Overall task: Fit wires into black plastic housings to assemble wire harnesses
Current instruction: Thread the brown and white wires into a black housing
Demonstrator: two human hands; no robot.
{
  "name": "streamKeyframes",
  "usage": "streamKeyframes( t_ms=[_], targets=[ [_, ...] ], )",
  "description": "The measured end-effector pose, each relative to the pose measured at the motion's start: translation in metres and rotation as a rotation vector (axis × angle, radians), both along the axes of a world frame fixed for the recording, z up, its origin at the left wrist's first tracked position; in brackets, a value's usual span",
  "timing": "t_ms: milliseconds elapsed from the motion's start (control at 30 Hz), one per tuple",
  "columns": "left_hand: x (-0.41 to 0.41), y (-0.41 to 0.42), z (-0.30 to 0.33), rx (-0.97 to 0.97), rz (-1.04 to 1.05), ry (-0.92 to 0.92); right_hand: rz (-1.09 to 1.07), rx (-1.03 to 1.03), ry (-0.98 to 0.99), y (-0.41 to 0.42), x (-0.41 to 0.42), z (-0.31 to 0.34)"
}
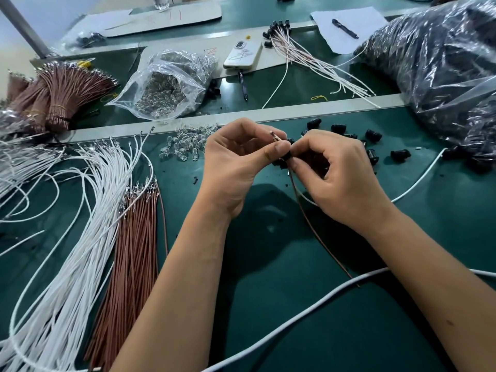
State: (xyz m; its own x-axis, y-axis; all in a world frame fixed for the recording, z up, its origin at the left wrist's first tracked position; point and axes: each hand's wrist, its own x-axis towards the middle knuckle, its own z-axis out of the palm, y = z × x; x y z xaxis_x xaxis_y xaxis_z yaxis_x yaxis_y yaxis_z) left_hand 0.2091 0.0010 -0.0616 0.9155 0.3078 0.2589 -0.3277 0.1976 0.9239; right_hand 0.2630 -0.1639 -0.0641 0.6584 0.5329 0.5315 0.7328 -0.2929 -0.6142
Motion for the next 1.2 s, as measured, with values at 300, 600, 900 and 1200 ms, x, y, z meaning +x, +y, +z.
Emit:
streamKeyframes(
  t_ms=[300,600,900,1200],
  targets=[
    [-0.001,0.002,0.003,0.091,0.018,-0.066,0.062,-0.020,0.019,0.001,-0.001,0.001],
    [-0.004,0.000,0.009,0.130,-0.016,-0.085,0.095,0.009,0.013,-0.001,0.001,0.000],
    [-0.008,-0.002,0.016,0.155,-0.031,-0.100,0.111,0.059,0.015,-0.001,0.003,0.000],
    [-0.010,-0.002,0.017,0.166,-0.018,-0.086,0.116,0.139,0.032,-0.004,0.005,-0.002]
  ],
)
